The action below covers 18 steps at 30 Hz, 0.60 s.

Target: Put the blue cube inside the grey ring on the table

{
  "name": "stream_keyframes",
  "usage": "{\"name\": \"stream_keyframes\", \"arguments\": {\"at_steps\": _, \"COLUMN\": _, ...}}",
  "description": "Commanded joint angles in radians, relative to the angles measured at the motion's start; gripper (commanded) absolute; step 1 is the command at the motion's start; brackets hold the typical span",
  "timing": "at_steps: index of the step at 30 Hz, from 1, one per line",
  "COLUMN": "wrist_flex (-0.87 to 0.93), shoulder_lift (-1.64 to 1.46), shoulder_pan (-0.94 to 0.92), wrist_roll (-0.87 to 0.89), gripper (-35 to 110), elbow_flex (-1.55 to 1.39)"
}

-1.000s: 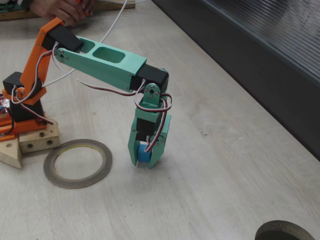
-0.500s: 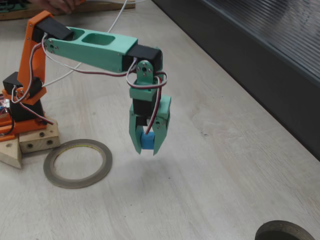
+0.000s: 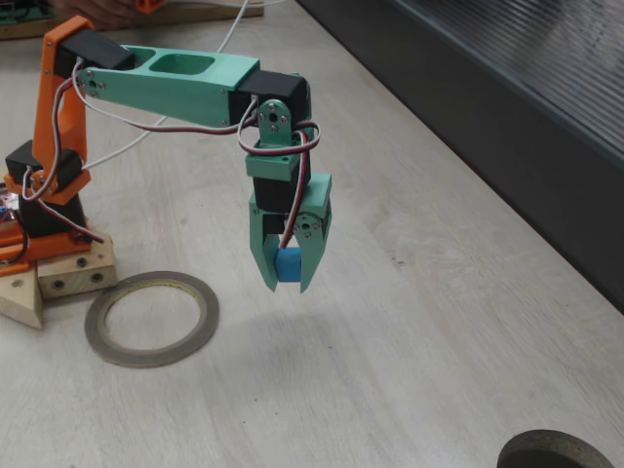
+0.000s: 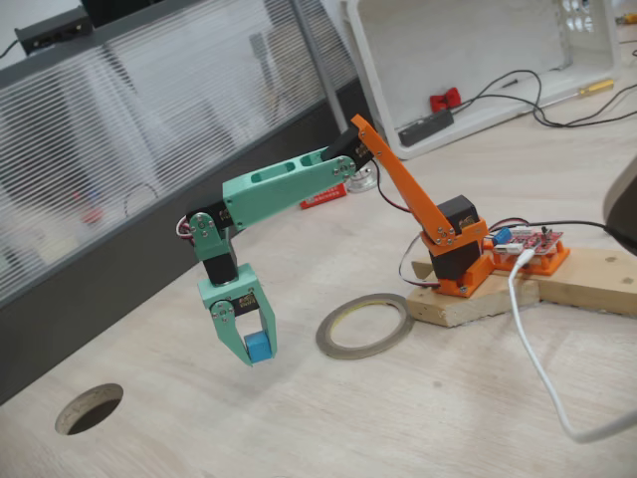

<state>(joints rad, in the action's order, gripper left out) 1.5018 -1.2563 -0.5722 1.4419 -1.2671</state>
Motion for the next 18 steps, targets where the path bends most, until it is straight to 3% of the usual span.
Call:
{"name": "stream_keyframes", "arguments": {"at_steps": 1, "wrist_flex": 0.005, "shoulder_lift": -0.054, "shoulder_pan": -0.014, "wrist_roll": 0.014, "gripper": 5, "elbow_flex": -0.005}}
{"name": "stream_keyframes", "arguments": {"at_steps": 18, "wrist_flex": 0.006, "shoulder_lift": -0.055, "shoulder_pan": -0.015, "wrist_roll": 0.014, "gripper": 5, "elbow_flex": -0.006}}
